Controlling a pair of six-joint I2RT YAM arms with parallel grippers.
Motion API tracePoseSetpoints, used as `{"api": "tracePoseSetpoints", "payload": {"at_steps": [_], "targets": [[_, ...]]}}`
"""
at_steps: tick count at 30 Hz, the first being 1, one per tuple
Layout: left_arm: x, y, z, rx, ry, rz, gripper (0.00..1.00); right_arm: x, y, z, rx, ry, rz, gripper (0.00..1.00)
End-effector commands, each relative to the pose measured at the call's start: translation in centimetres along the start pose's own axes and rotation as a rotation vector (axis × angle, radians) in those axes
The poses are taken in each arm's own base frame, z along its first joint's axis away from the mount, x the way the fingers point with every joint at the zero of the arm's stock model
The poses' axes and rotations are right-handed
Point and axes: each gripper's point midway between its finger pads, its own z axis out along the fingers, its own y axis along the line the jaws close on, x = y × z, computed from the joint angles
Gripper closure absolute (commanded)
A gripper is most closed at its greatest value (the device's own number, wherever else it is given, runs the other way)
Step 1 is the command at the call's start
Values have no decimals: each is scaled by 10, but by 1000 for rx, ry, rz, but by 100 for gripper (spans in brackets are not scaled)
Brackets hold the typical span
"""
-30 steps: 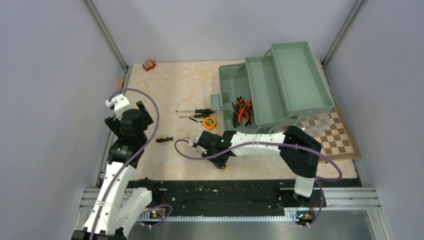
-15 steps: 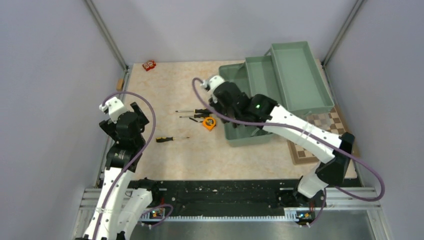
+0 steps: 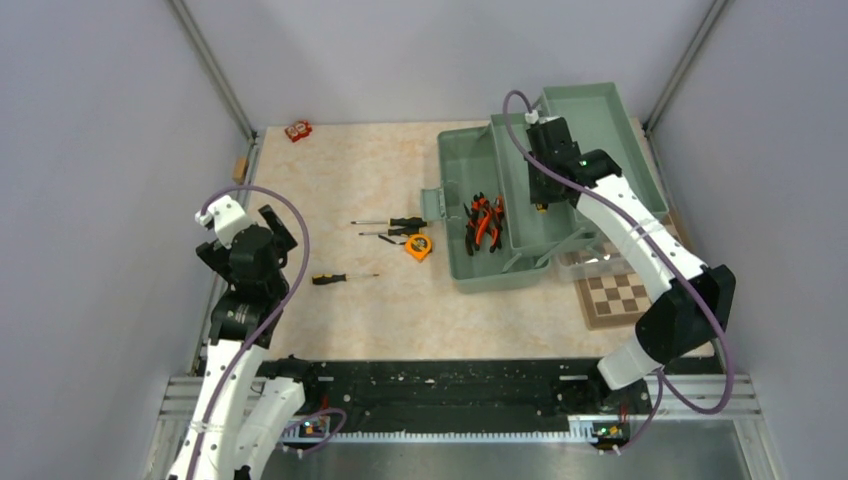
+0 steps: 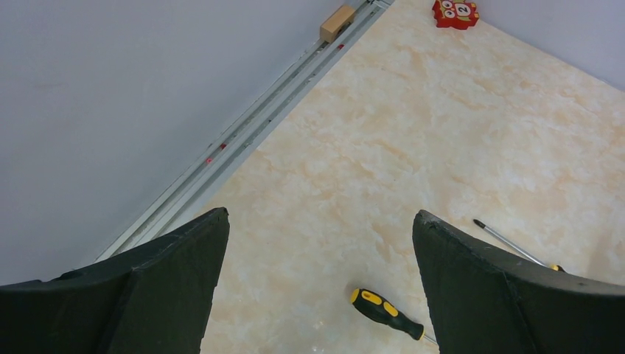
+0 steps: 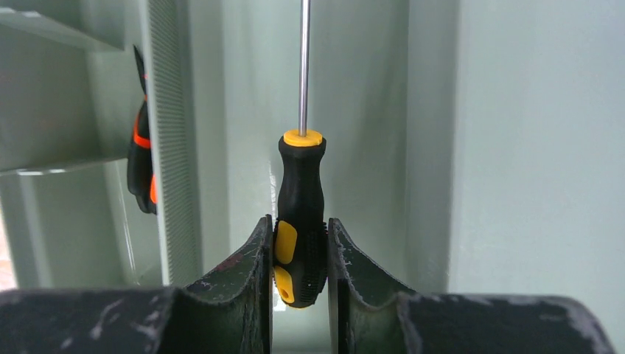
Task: Pack the tool kit
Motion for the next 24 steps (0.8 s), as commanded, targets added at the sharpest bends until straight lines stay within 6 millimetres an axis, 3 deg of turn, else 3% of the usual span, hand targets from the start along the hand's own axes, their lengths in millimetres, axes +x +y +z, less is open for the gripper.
{"api": "tracePoseSetpoints", "payload": {"at_steps": [1, 6, 14, 16, 24], "targets": [[-9, -4, 0, 19, -33, -44, 1, 0, 11, 18, -48, 10, 51, 89], [-9, -4, -1, 21, -34, -45, 1, -10, 17, 13, -87, -24, 64, 60], [-7, -7, 1, 28, -24, -38, 1, -36, 33, -25, -209, -167, 11, 42], [-6, -6, 1, 25, -22, -37, 1, -37, 49, -33, -259, -189, -34, 40], [-6, -5, 2, 16, -24, -36, 1, -31, 163, -75, -630, -316, -254, 39]]}}
